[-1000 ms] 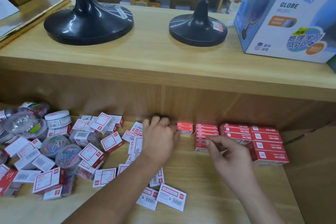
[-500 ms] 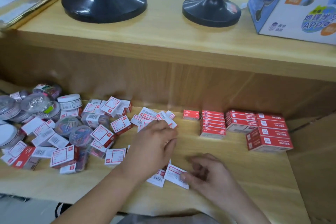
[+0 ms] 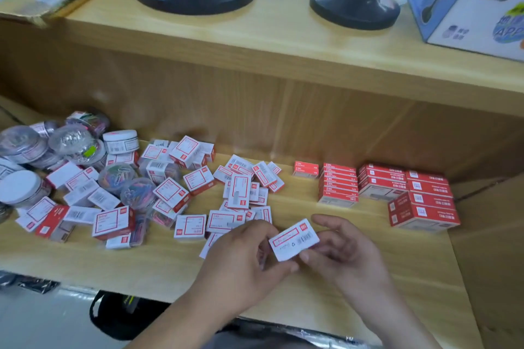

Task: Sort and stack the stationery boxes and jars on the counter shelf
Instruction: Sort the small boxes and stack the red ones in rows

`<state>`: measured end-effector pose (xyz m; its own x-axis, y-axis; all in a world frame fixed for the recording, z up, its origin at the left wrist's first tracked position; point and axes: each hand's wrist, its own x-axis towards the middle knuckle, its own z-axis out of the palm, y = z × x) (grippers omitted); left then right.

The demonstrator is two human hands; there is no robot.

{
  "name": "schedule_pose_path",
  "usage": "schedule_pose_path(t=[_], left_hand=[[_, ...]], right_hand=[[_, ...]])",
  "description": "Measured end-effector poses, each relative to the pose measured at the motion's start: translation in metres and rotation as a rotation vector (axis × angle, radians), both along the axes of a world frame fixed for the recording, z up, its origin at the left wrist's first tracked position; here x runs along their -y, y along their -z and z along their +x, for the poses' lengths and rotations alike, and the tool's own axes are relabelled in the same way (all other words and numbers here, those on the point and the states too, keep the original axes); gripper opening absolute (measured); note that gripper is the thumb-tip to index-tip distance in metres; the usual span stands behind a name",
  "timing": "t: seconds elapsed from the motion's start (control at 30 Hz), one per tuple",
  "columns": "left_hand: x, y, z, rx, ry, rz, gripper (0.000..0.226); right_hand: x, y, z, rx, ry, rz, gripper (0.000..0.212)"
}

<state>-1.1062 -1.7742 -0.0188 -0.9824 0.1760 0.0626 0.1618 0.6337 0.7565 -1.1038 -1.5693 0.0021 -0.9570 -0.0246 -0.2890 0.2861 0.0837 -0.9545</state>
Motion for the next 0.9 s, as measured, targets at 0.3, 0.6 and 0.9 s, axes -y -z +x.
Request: schedule_pose_path(t=[0.3, 0.6, 0.9], left_hand=[[-0.013, -0.009, 0.009, 0.102, -0.032, 0.361, 0.041], [-0.017, -0.02, 0.005, 0.151, -0.125, 0.518, 0.028], [-0.025, -0.014, 0.0, 0.036, -0.038, 0.356, 0.02]], right_hand=[[0.02, -0.017, -0.001, 0.002, 0.052, -0.189, 0.041], [0.011, -0.024, -0.008, -0.027, 0.132, -0.221, 0.018], [-0.011, -0.021, -0.01, -0.063, 0.045, -0.165, 0.036]])
